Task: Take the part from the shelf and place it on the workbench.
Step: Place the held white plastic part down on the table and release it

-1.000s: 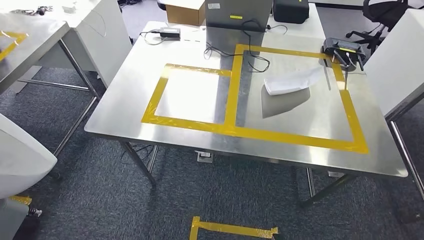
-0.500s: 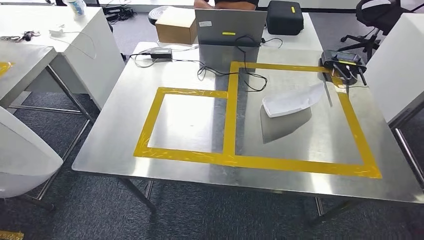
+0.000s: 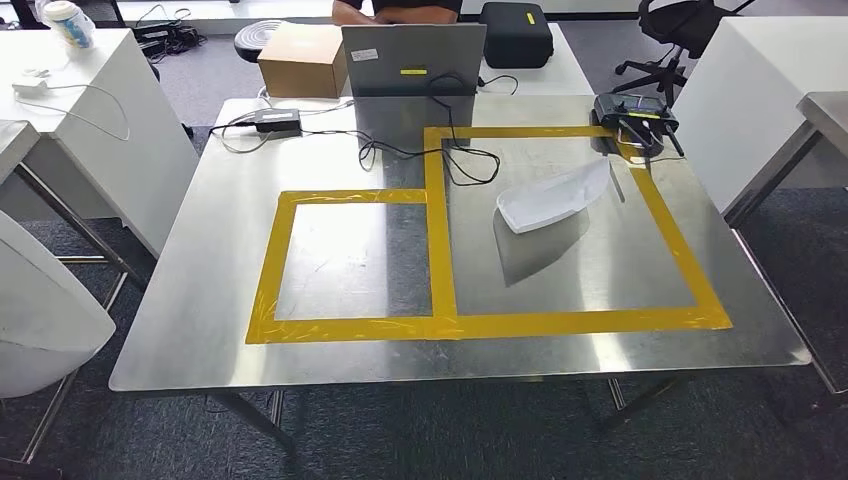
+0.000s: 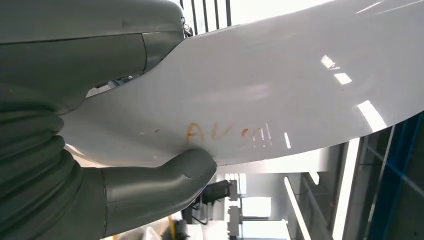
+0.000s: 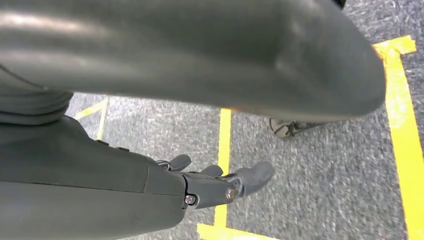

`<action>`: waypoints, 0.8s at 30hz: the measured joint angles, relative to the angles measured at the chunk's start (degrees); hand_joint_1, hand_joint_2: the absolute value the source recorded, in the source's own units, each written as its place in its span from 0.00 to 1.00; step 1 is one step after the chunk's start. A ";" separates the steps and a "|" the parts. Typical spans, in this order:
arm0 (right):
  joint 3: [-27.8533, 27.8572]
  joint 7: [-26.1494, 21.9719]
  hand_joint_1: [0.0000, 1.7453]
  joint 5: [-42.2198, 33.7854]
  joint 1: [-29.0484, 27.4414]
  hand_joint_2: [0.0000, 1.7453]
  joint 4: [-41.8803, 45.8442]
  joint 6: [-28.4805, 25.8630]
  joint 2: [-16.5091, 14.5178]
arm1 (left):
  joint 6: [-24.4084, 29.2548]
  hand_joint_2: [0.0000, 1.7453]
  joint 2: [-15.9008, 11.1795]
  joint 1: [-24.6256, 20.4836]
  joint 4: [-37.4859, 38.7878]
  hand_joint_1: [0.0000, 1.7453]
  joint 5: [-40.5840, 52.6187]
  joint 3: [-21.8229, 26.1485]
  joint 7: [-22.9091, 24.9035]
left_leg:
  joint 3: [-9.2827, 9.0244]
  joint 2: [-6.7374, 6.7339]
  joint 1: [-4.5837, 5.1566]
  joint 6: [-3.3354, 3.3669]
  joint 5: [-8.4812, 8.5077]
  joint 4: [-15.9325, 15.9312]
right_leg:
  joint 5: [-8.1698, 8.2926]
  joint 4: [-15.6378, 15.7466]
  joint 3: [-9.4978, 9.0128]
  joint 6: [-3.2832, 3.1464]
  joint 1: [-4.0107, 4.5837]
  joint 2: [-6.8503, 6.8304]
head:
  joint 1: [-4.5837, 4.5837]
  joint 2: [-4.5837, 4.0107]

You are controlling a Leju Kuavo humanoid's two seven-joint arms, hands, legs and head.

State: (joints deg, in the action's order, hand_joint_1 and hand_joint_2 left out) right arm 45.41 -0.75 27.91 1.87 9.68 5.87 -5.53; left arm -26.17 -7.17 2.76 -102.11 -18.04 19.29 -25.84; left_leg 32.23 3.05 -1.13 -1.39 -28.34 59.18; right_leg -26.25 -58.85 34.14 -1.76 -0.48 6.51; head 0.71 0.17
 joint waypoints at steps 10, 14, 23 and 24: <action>0.73 -1.66 0.00 0.22 0.29 0.00 0.00 0.27 0.01 | 20.32 1.00 -5.51 -12.09 16.59 1.00 31.98 -3.26 -3.79 | 0.29 0.40 0.47 1.20 0.37 0.07 | 0.59 1.05 -0.29 0.64 -0.18 -0.95 | -0.01 -0.01; 1.03 -1.84 0.00 1.10 0.49 0.00 0.00 0.65 0.00 | 31.41 1.00 -9.09 -26.18 34.36 1.00 45.08 -8.06 -5.16 | 0.46 0.53 0.49 1.16 0.59 0.14 | 0.75 1.20 -0.23 2.53 -0.35 -1.03 | 0.01 -0.01; 1.04 -0.41 0.00 2.80 0.50 0.00 0.00 0.45 0.00 | 36.35 1.00 -10.14 -42.49 57.45 1.00 51.31 -14.31 -4.87 | 0.50 0.48 0.41 0.92 0.82 0.06 | 0.95 1.09 -0.06 2.50 -0.32 -0.93 | 0.01 0.00; 1.04 -0.41 0.00 2.80 0.50 0.00 0.00 0.45 0.00 | 36.35 1.00 -10.14 -42.49 57.45 1.00 51.31 -14.31 -4.87 | 0.50 0.48 0.41 0.92 0.82 0.06 | 0.95 1.09 -0.06 2.50 -0.32 -0.93 | 0.01 0.00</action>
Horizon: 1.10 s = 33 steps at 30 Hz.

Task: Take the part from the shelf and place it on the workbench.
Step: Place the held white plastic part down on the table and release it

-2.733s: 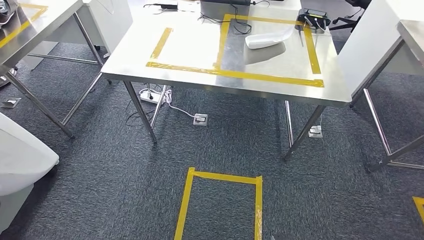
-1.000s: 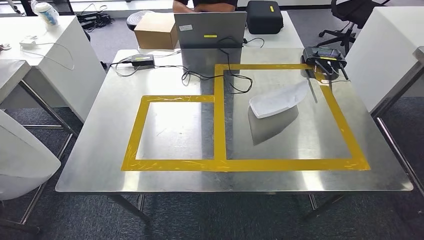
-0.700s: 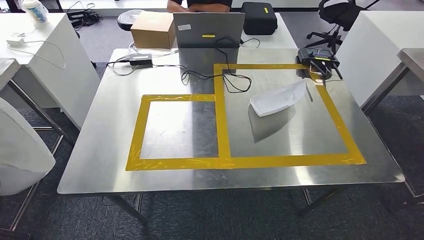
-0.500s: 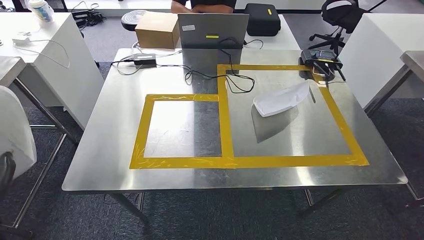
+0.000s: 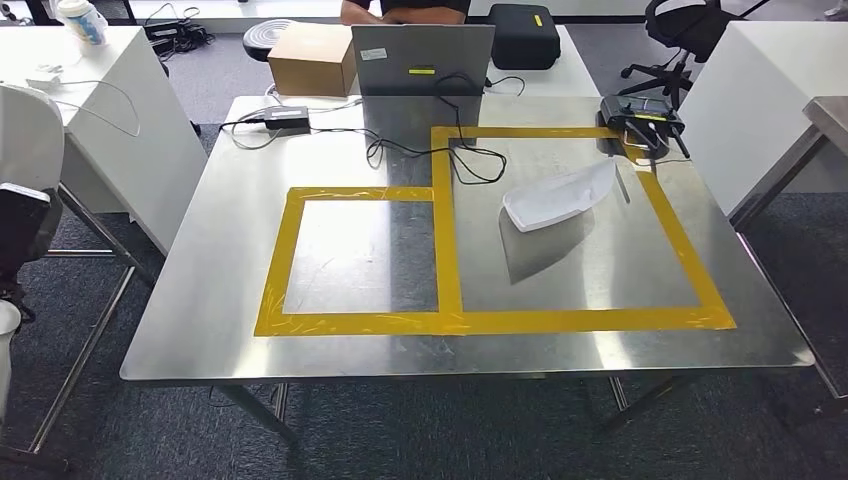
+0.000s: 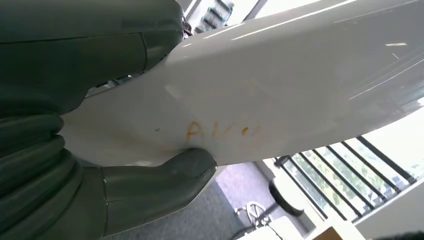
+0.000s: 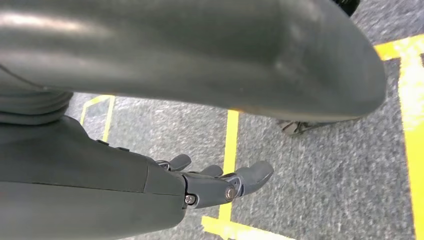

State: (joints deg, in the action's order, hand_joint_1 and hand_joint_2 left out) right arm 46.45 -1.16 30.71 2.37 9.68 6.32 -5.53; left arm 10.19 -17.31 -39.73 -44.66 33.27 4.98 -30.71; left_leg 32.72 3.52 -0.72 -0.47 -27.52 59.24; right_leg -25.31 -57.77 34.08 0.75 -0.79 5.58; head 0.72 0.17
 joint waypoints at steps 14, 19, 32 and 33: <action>-0.57 2.67 0.00 4.35 -0.07 0.00 0.00 -0.27 0.02 | -9.49 1.00 18.85 -8.89 21.79 1.00 3.93 -12.87 -6.33 | 0.29 0.15 0.04 0.02 -0.02 0.00 | -0.02 -0.08 0.23 0.00 -0.07 -0.06 | 0.00 -0.01; -1.49 0.77 0.00 5.65 -0.09 0.00 0.00 0.70 0.02 | -11.87 1.00 20.75 -6.13 21.73 1.00 2.85 -16.99 -7.35 | 0.30 0.12 0.02 0.02 -0.02 -0.07 | -0.03 -0.09 0.32 0.01 -0.05 -0.04 | 0.00 -0.01; -2.45 0.75 0.00 6.41 -0.08 0.00 0.00 0.59 0.02 | -7.02 0.50 18.84 -3.35 22.73 0.00 4.66 -23.27 -2.92 | 0.29 0.15 -0.02 -0.07 0.04 -0.19 | -0.06 -0.16 0.36 -0.04 -0.02 -0.07 | 0.00 0.00; -2.45 0.76 0.00 6.41 -0.08 0.00 0.00 0.55 0.02 | -7.02 0.25 18.77 -3.33 22.86 0.00 4.65 -23.46 -2.70 | 0.29 0.15 -0.02 -0.07 0.04 -0.19 | -0.06 -0.16 0.36 -0.04 -0.03 -0.07 | 0.00 0.00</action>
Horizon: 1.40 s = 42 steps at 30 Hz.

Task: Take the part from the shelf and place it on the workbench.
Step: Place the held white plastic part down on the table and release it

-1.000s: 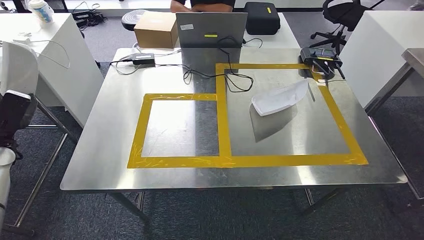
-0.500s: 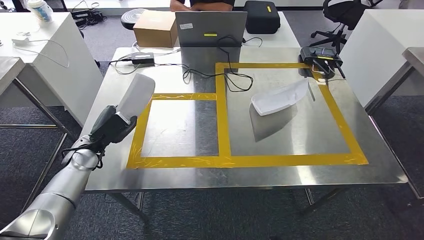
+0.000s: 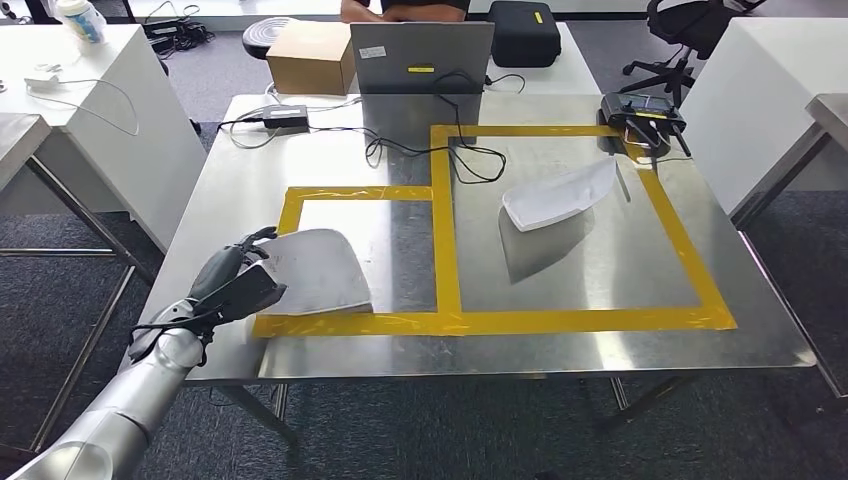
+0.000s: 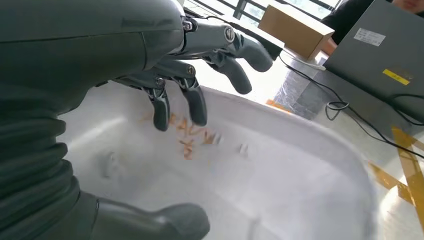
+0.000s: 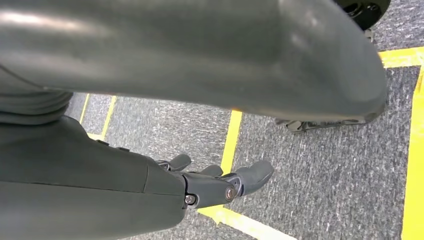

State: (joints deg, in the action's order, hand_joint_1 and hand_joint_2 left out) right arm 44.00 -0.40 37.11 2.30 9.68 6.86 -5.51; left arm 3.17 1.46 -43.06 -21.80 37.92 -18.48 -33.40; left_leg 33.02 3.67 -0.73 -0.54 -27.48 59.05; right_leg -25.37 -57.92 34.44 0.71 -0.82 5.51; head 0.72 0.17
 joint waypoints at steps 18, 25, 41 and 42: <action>0.04 1.49 0.00 -0.91 -0.07 0.00 0.00 -0.32 -0.20 | 5.73 0.00 -2.54 -0.95 -0.09 0.00 -3.94 -0.71 2.00 | -0.07 -0.26 0.19 0.75 0.44 -0.06 | 0.54 0.50 -0.02 0.75 -0.35 0.44 | 0.02 0.00; 0.11 0.56 0.00 -1.08 0.15 0.00 0.00 -0.03 -0.57 | 15.32 0.00 -5.16 -2.49 -5.85 0.00 -7.64 -0.65 0.64 | 0.27 -3.20 -0.44 1.38 2.05 -1.50 | -7.45 -14.31 6.29 1.66 -0.50 -4.87 | -0.50 0.00; 2.81 1.71 0.00 -3.30 0.63 0.00 -0.04 -0.51 -2.52 | 19.92 0.00 -25.42 8.94 -53.17 0.00 -6.60 2.71 13.76 | 6.73 -3.87 -0.75 -2.76 -8.17 16.32 | 0.41 -2.43 2.91 -2.61 -0.28 -4.74 | -0.26 0.00; 3.01 1.39 0.00 -3.44 0.62 0.00 -0.04 -0.61 -2.57 | 20.52 0.00 -26.35 10.35 -55.04 0.00 -5.98 3.29 13.96 | 5.30 -3.86 -0.56 -2.41 -7.16 15.12 | 0.89 -2.43 3.50 -2.65 -0.09 -4.71 | -0.26 0.00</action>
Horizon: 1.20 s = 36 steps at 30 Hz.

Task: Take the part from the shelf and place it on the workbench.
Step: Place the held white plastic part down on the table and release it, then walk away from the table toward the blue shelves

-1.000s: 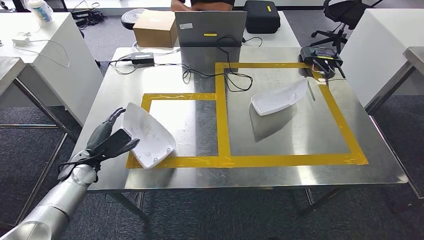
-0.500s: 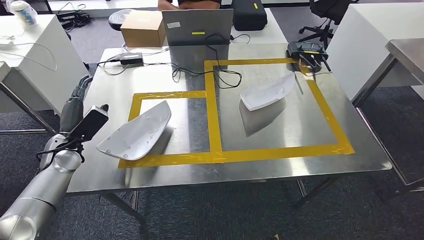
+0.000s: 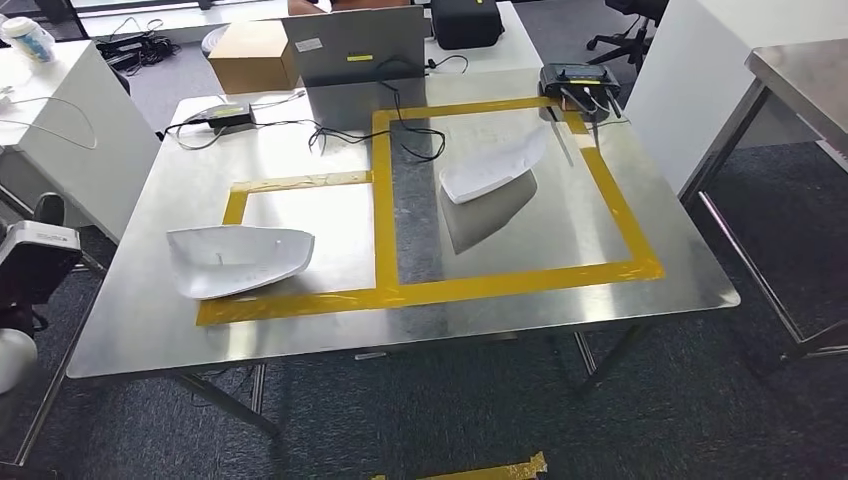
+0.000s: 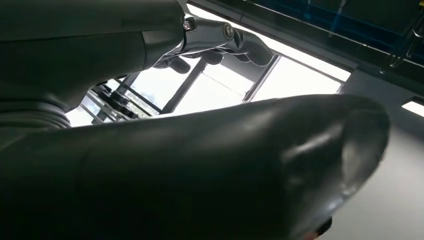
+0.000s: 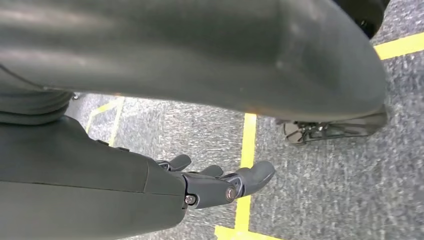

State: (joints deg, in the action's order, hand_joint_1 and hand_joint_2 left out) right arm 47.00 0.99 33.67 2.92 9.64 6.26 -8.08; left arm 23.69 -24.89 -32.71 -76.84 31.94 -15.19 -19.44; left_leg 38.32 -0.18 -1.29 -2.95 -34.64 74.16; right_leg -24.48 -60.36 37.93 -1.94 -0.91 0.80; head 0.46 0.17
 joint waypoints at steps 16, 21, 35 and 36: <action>2.11 -5.93 0.00 -0.91 0.72 0.00 0.02 -0.49 -0.34 | 15.97 0.00 1.88 26.33 -23.60 0.00 14.85 10.38 -2.99 | -3.28 -0.62 1.04 3.64 9.53 -15.66 | -6.53 -12.97 0.68 3.52 0.11 -0.47 | -0.06 0.00; 2.17 -4.35 0.00 1.47 1.09 0.00 0.02 -0.71 -0.26 | 16.36 0.00 8.97 29.70 -25.30 0.00 13.55 13.20 -9.92 | -1.63 -0.58 1.22 2.23 11.59 -15.02 | -7.12 2.05 -9.99 1.72 0.75 -0.51 | -0.10 0.00; 3.00 0.03 0.00 0.28 0.65 0.00 0.04 -3.51 0.48 | 16.43 0.00 27.08 38.90 -15.07 0.00 25.76 15.52 -6.26 | -11.30 0.17 0.55 0.75 3.00 -14.51 | 1.81 1.82 -0.53 1.66 0.31 -1.29 | 0.13 0.00; 3.15 0.24 0.00 0.21 0.64 0.00 0.04 -3.56 0.56 | 16.45 0.00 27.88 38.82 -13.32 0.00 26.10 15.87 -5.74 | -11.95 0.25 0.78 1.25 2.29 -15.95 | 2.33 1.90 -0.50 2.08 0.31 -1.28 | 0.18 0.00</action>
State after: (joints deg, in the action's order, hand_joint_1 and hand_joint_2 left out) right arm 50.15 1.23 33.88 3.56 9.68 2.70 -7.52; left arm 40.13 2.99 6.11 -90.16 58.04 0.68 -25.18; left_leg 26.36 0.07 -0.51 -1.70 -32.35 58.21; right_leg -22.15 -58.46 37.43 0.14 -0.60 -0.48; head 0.64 0.17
